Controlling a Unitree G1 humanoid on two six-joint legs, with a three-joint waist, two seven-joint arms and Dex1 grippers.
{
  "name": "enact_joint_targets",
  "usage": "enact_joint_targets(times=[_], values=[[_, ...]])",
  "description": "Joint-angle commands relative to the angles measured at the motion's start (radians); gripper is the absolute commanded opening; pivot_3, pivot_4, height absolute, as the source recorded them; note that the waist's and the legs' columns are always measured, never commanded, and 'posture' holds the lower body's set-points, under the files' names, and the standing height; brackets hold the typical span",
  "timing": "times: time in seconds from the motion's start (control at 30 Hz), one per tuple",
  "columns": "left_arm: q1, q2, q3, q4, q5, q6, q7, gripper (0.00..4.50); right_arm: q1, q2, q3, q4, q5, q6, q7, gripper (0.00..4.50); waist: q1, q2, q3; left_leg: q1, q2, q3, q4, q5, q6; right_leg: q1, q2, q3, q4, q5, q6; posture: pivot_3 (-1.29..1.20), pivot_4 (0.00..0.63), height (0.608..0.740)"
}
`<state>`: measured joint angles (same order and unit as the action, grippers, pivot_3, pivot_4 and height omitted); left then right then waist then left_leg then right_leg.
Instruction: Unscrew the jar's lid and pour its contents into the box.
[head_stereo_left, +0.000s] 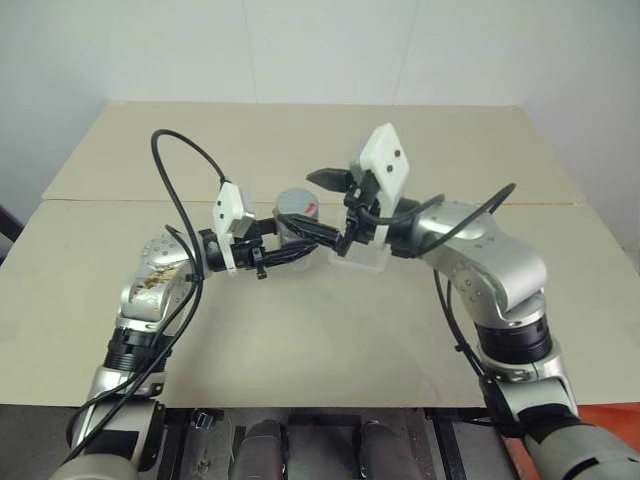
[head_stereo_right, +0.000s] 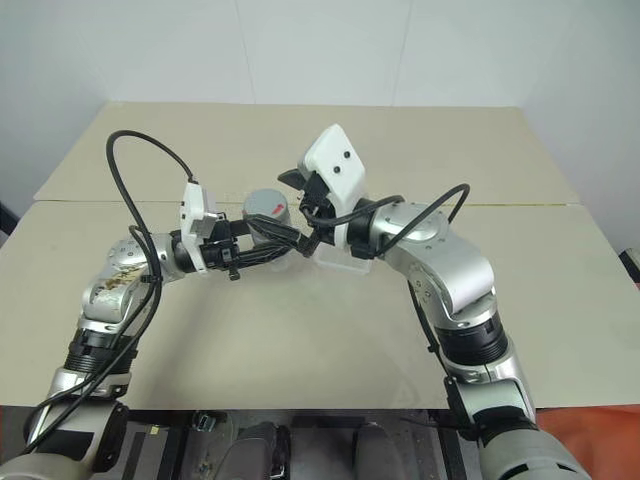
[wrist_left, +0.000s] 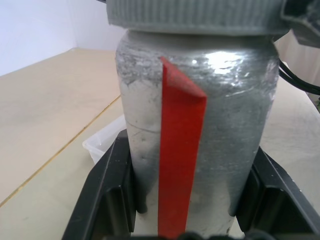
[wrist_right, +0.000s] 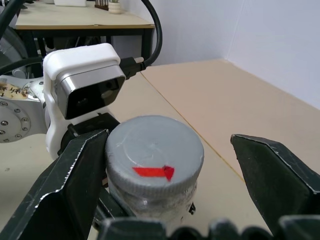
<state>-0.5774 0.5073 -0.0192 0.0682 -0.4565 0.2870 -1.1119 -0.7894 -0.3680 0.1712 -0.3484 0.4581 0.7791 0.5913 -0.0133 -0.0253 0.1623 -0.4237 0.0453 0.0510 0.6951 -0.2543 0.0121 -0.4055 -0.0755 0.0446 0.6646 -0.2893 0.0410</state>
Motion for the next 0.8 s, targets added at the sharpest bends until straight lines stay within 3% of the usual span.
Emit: enact_joint_targets(times=[0.03,0.8], values=[[0.006,0.022,0.041,-0.06,-0.034,-0.012,-0.017,2.07,0.01,-0.026,-0.054,-0.02,0.007,0.009,-0.005,4.45,0.0,0.0,0.0,0.0,0.0,0.0,0.0,0.0,0.0,0.0,0.0,0.0,0.0,0.0,0.0,0.0,0.15,0.74],[0.026,0.047,0.057,-0.093,-0.052,0.008,-0.021,2.07,0.042,-0.092,-0.122,-0.028,0.055,0.008,0.018,4.45,0.0,0.0,0.0,0.0,0.0,0.0,0.0,0.0,0.0,0.0,0.0,0.0,0.0,0.0,0.0,0.0,0.15,0.74]])
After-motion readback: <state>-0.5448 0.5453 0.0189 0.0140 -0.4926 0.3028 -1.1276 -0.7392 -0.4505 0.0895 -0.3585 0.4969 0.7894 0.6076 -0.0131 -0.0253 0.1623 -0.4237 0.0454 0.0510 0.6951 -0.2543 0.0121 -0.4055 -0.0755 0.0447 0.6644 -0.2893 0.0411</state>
